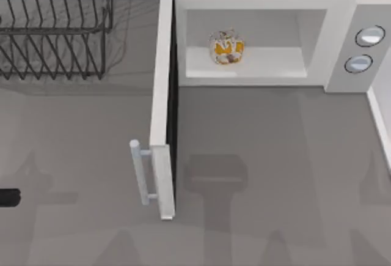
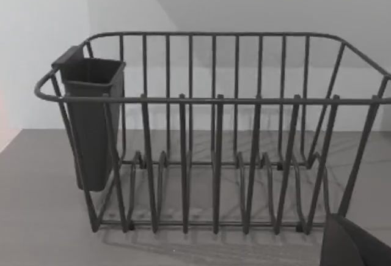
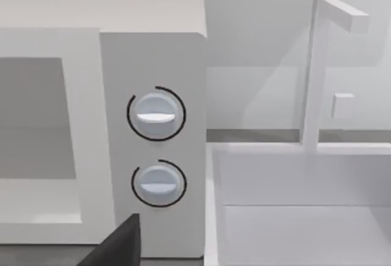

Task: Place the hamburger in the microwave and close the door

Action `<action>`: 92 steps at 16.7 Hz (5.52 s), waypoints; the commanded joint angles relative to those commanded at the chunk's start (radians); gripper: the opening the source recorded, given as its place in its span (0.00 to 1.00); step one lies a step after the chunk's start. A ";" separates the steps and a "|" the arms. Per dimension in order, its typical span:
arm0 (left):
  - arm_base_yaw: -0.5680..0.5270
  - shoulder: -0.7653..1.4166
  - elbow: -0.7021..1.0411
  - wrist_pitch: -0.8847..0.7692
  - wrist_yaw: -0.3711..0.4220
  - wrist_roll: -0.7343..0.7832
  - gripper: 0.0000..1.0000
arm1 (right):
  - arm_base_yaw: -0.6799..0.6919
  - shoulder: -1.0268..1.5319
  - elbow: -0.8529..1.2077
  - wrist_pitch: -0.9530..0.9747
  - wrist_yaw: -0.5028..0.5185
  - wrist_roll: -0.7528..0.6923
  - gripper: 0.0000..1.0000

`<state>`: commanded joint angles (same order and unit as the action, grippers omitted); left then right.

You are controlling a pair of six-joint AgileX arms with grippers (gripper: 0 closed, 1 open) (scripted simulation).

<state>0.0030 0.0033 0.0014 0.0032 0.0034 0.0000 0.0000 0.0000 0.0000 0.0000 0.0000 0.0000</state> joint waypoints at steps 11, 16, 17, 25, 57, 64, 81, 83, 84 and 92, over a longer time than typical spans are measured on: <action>0.252 0.264 0.076 0.186 0.252 0.004 0.00 | 0.000 0.000 0.000 0.000 0.000 0.000 1.00; 0.290 0.300 0.061 0.225 0.287 0.006 0.00 | 0.000 0.000 0.000 0.000 0.000 0.000 1.00; 0.320 0.328 0.054 0.261 0.315 0.007 0.00 | 0.000 0.000 0.000 0.000 0.000 0.000 1.00; 0.466 0.477 0.002 0.467 0.468 0.010 0.00 | 0.000 0.000 0.000 0.000 0.000 0.000 1.00; -0.492 1.050 0.696 -0.443 -0.318 -0.369 0.00 | 0.000 0.000 0.000 0.000 0.000 0.000 1.00; -0.592 1.082 0.782 -0.571 -0.394 -0.421 0.00 | 0.000 0.000 0.000 0.000 0.000 0.000 1.00; -0.587 1.232 0.447 -0.084 -0.390 -0.414 0.00 | 0.000 0.000 0.000 0.000 0.000 0.000 1.00; -0.606 1.215 0.468 -0.090 -0.386 -0.415 0.00 | 0.000 0.000 0.000 0.000 0.000 0.000 1.00; -0.610 1.218 0.471 -0.091 -0.388 -0.418 0.00 | 0.000 0.000 0.000 0.000 0.000 0.000 1.00; -0.884 1.491 0.696 -0.160 -0.554 -0.655 0.00 | 0.000 0.000 0.000 0.000 0.000 0.000 1.00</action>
<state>-0.8813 1.4940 0.6975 -0.1568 -0.5506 -0.6549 0.0000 0.0000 0.0000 0.0000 0.0000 0.0000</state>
